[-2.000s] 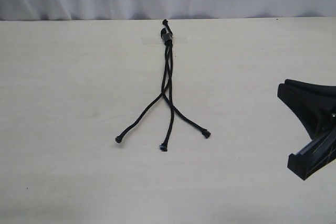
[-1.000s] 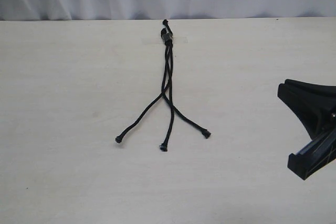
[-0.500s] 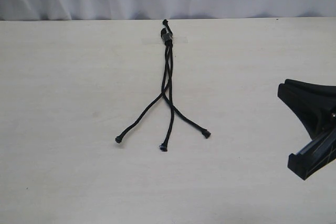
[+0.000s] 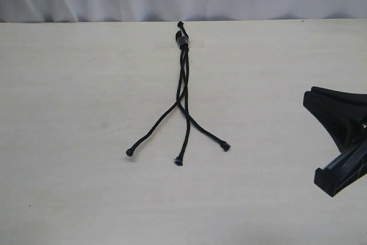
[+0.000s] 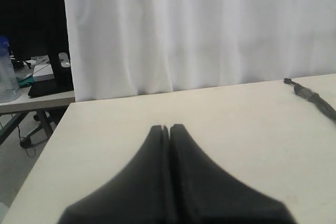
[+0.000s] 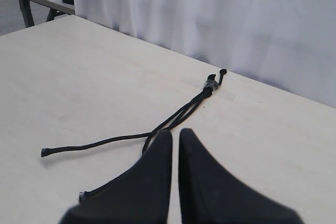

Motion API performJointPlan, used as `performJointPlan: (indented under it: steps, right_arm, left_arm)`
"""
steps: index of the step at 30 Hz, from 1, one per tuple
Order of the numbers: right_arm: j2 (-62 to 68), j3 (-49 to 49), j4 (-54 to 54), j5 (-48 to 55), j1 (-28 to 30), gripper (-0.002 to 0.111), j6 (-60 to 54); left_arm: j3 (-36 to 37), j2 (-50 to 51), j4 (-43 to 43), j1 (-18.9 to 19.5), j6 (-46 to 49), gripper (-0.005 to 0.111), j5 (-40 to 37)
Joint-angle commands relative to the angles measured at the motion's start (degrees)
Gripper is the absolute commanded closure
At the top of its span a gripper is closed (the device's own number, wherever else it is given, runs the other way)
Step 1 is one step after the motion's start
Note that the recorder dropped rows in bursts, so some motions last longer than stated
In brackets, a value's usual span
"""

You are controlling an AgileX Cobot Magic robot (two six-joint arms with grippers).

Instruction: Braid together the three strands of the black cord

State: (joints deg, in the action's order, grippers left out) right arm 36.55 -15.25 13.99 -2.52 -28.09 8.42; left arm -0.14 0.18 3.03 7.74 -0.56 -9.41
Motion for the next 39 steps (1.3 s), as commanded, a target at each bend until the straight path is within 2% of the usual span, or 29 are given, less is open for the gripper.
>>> performJointPlan:
  steps: [1, 6, 12, 39]
  right_arm:
    - [-0.41, 0.3, 0.23, -0.67, 0.27, 0.104, 0.23]
    - [-0.41, 0.3, 0.23, -0.67, 0.27, 0.104, 0.23]
    - [-0.41, 0.3, 0.23, -0.67, 0.27, 0.104, 0.23]
    - [-2.2, 1.46, -1.31, -0.82, 0.27, 0.104, 0.23]
  left_arm:
    - [0.14, -0.18, 1.52, -0.42, -1.78, 0.107, -1.68]
    - [0.14, -0.18, -4.55, -0.42, 6.89, 0.107, -1.68]
    - [0.14, -0.18, -3.76, -0.42, 3.23, 0.107, -1.68]
    - [0.14, -0.18, -3.76, -0.42, 3.48, 0.107, -1.68]
